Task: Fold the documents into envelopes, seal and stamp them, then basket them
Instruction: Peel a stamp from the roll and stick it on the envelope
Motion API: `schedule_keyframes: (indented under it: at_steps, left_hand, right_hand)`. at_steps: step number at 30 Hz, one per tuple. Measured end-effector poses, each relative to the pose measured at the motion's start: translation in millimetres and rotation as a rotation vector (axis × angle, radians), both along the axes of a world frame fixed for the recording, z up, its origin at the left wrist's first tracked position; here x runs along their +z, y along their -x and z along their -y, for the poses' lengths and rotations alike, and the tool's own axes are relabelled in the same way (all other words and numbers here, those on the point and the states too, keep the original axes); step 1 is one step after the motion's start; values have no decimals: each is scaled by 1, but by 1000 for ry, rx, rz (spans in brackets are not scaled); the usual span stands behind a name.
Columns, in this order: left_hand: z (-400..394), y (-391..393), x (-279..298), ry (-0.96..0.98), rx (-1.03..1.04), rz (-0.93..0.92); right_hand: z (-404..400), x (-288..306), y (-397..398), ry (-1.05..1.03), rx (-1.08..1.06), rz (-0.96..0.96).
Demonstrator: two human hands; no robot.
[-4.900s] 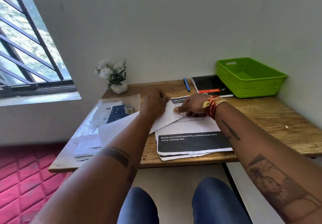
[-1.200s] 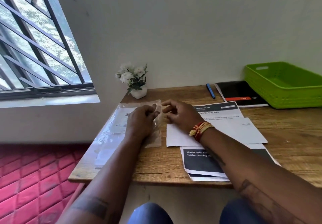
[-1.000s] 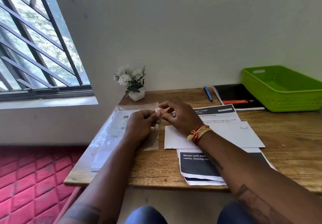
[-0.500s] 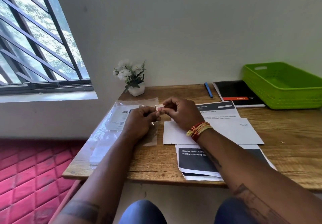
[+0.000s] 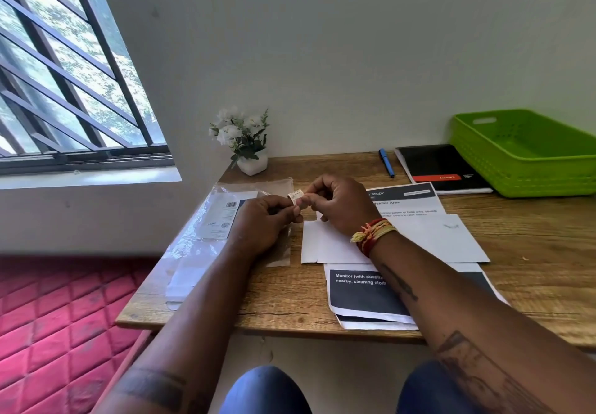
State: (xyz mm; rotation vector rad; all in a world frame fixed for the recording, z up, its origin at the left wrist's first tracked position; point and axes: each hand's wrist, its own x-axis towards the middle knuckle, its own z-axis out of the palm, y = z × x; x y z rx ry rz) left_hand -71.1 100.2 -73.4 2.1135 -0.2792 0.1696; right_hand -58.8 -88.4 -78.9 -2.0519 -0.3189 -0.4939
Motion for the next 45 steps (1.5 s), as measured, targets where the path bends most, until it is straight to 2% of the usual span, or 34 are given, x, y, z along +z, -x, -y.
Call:
schedule_keyframes:
  at_steps: [7,14,22,32,45]
  left_hand:
    - [-1,2,1,26,-15,3]
    - [0,3,2,66,-3,-3]
    - [-2,3,2,18,-8,19]
    - [-2,1,0,-12,-5,22]
    - [-2,5,3,86,1,5]
  right_hand:
    - [-1,0,1,21,34,33]
    - [3,4,1,-155,80,-73]
    - [1,4,4,-72,77,-68]
    - [1,2,4,-67,71,-48]
    - [-1,5,9,54,89,154]
